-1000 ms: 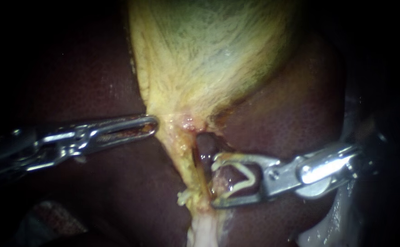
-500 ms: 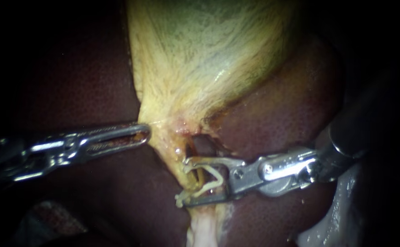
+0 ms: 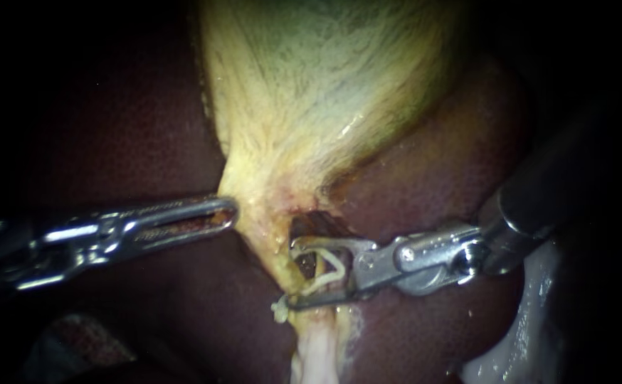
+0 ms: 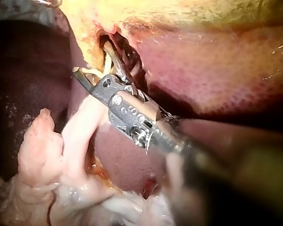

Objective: Clipping second clip left tube

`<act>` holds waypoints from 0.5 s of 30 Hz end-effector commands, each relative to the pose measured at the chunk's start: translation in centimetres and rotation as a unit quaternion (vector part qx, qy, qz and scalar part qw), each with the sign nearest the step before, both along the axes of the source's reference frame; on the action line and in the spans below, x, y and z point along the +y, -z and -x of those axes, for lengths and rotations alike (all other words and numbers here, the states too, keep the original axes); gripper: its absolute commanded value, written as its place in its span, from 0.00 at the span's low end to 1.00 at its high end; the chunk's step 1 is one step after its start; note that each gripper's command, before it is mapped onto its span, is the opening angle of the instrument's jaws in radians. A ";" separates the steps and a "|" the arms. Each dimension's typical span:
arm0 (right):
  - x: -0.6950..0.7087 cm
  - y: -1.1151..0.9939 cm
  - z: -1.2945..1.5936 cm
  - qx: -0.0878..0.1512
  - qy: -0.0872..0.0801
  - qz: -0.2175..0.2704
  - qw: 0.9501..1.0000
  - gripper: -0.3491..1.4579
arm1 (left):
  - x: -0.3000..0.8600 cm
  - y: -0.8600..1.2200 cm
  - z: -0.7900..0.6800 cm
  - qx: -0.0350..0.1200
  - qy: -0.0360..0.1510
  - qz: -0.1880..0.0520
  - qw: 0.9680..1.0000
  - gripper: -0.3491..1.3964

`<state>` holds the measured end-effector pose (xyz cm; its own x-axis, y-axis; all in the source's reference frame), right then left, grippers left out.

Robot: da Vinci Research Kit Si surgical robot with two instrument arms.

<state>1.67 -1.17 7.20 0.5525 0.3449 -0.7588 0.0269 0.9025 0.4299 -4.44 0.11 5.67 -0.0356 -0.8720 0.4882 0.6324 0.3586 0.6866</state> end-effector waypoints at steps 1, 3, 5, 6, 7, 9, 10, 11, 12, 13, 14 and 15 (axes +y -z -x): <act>-0.05 -0.01 -0.03 0.005 0.009 -0.004 1.000 0.51 | 0.00 -0.02 0.01 0.000 0.000 0.000 1.000 0.04; -0.10 -0.01 -0.07 0.011 0.020 -0.008 1.000 0.51 | 0.00 -0.02 0.03 0.000 0.000 0.000 1.000 0.04; -0.15 -0.02 -0.12 0.017 0.032 -0.017 0.999 0.50 | 0.01 -0.02 0.05 0.000 0.000 -0.001 1.000 0.04; -0.16 -0.02 -0.13 0.021 0.039 -0.023 0.999 0.49 | 0.01 -0.02 0.05 0.000 0.000 -0.001 1.000 0.04; -0.17 -0.02 -0.16 0.024 0.046 -0.028 0.998 0.48 | 0.01 -0.02 0.06 0.000 0.000 -0.001 1.000 0.04; -0.16 -0.03 -0.19 0.028 0.054 -0.033 0.998 0.47 | 0.02 -0.03 0.08 -0.001 -0.001 -0.001 1.000 0.04; -0.16 -0.03 -0.21 0.029 0.056 -0.032 0.997 0.47 | 0.02 -0.03 0.09 -0.002 -0.001 -0.001 1.000 0.04; -0.16 -0.03 -0.23 0.029 0.057 -0.029 0.998 0.47 | 0.02 -0.03 0.09 -0.002 -0.001 -0.001 1.000 0.04; -0.15 -0.04 -0.24 0.029 0.056 -0.030 0.998 0.47 | 0.02 -0.03 0.10 -0.002 -0.001 -0.001 1.000 0.04; -0.15 -0.04 -0.25 0.030 0.058 -0.030 0.997 0.46 | 0.02 -0.03 0.10 -0.002 -0.001 -0.001 1.000 0.04; -0.15 -0.04 -0.26 0.029 0.057 -0.032 0.997 0.45 | 0.02 -0.03 0.10 -0.002 -0.001 -0.001 1.000 0.04; -0.15 -0.04 -0.26 0.029 0.057 -0.032 0.997 0.44 | 0.02 -0.03 0.11 -0.001 -0.001 -0.001 1.000 0.04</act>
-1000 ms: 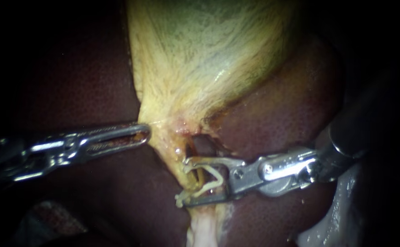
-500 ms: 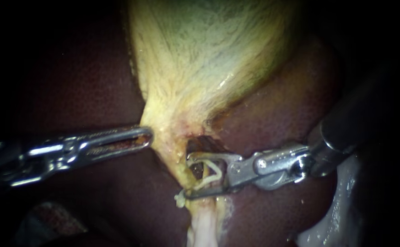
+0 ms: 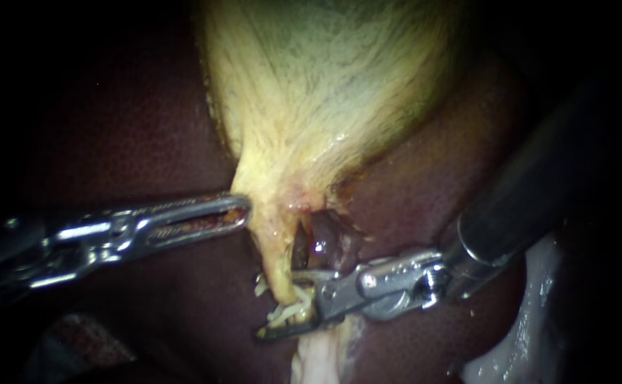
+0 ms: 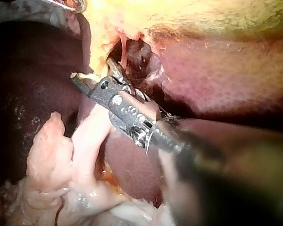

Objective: Clipping second clip left tube

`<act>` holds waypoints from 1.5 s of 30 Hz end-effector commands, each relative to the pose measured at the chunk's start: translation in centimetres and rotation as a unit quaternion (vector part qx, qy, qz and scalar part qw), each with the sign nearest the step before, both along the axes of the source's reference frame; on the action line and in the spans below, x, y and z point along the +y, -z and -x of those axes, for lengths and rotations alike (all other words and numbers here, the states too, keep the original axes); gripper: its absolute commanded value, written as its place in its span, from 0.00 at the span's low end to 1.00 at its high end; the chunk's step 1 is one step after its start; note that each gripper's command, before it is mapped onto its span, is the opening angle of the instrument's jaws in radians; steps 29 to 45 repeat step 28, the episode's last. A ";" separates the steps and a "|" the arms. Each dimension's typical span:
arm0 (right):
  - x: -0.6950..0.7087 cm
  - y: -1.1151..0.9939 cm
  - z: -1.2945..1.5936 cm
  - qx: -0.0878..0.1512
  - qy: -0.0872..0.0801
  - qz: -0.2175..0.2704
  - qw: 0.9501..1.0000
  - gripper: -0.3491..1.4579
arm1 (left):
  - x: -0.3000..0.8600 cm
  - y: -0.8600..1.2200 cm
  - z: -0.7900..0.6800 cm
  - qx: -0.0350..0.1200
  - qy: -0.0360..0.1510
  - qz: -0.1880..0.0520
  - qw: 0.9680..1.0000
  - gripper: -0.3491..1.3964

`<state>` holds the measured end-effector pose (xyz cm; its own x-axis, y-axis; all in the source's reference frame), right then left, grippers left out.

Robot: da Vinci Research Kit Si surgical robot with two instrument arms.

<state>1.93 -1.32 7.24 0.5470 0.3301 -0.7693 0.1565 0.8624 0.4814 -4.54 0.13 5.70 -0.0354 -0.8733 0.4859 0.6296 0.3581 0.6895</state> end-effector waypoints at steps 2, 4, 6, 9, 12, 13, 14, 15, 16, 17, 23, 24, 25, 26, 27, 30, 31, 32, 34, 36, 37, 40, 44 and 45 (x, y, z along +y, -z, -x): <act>0.00 0.00 0.00 -0.004 0.001 0.001 1.000 0.41 | 0.00 0.00 0.01 0.000 0.000 0.000 1.000 0.04; 0.00 0.00 0.02 -0.011 0.000 -0.006 1.000 0.35 | 0.00 0.00 0.01 0.000 0.000 0.000 1.000 0.04; 0.00 0.00 0.07 -0.027 0.000 -0.017 0.999 0.19 | 0.00 0.00 0.01 0.000 0.000 0.000 1.000 0.04; 0.02 0.01 0.12 -0.043 0.002 -0.020 0.999 0.00 | 0.00 0.00 0.01 0.000 0.000 0.000 1.000 0.04; 0.09 0.03 0.16 -0.045 0.002 -0.024 0.999 0.00 | 0.00 -0.01 0.01 0.000 0.000 0.000 1.000 0.04; 0.10 0.03 0.17 -0.047 0.000 -0.026 0.999 0.00 | 0.00 -0.01 0.01 0.000 0.000 0.000 1.000 0.04; 0.10 0.03 0.18 -0.049 0.001 -0.026 0.998 0.00 | 0.00 -0.01 0.01 0.000 0.000 0.000 1.000 0.04; 0.09 0.02 0.18 -0.051 0.003 -0.025 0.998 0.00 | 0.00 -0.01 0.01 0.000 0.000 0.000 1.000 0.04; 0.09 0.02 0.18 -0.052 0.003 -0.025 0.998 0.00 | 0.00 -0.02 0.01 0.000 0.000 0.000 1.000 0.04; 0.08 0.01 0.18 -0.054 0.002 -0.027 0.998 0.00 | 0.00 -0.02 0.01 0.000 0.000 0.000 1.000 0.04; 0.07 0.00 0.18 -0.055 0.003 -0.026 0.998 0.00 | 0.00 -0.04 0.02 -0.001 -0.001 0.000 1.000 0.04; 0.07 0.00 0.18 -0.055 0.003 -0.026 0.998 0.00 | 0.00 -0.04 0.02 -0.001 -0.001 0.000 1.000 0.04; 0.07 0.01 0.18 -0.055 0.003 -0.026 0.998 0.00 | 0.00 -0.04 0.02 -0.001 -0.001 0.000 1.000 0.04; 0.07 0.01 0.18 -0.055 0.003 -0.026 0.998 0.00 | 0.00 -0.04 0.02 -0.001 -0.001 0.000 1.000 0.04; 0.07 0.01 0.18 -0.056 0.002 -0.028 0.998 0.00 | 0.00 -0.05 0.03 -0.001 -0.001 0.000 1.000 0.04; 0.07 0.01 0.18 -0.056 0.002 -0.028 0.998 0.00 | 0.00 -0.05 0.03 -0.001 -0.001 0.000 1.000 0.04; 0.07 0.01 0.18 -0.056 0.002 -0.028 0.998 0.00 | 0.00 -0.05 0.03 -0.001 -0.001 0.000 1.000 0.04; 0.07 0.01 0.18 -0.056 0.002 -0.028 0.998 0.00 | 0.00 -0.05 0.03 -0.001 -0.001 0.000 1.000 0.04; 0.07 0.01 0.18 -0.056 0.002 -0.028 0.998 0.00 | 0.00 -0.05 0.03 -0.001 -0.001 0.000 1.000 0.04; 0.07 0.01 0.18 -0.056 0.002 -0.028 0.998 0.00 | 0.00 -0.05 0.03 -0.001 -0.001 0.000 1.000 0.04; 0.07 0.01 0.18 -0.056 0.002 -0.028 0.998 0.00 | 0.00 -0.05 0.03 -0.001 -0.001 0.000 1.000 0.04; 0.07 0.01 0.18 -0.056 0.002 -0.028 0.998 0.00 | 0.00 -0.05 0.03 -0.001 -0.001 0.000 1.000 0.04; 0.07 0.01 0.18 -0.056 0.002 -0.028 0.998 0.00 | 0.00 -0.05 0.03 -0.001 -0.001 0.000 1.000 0.04; 0.07 0.01 0.18 -0.056 0.002 -0.028 0.998 0.00 | 0.00 -0.05 0.03 -0.001 -0.001 0.000 1.000 0.04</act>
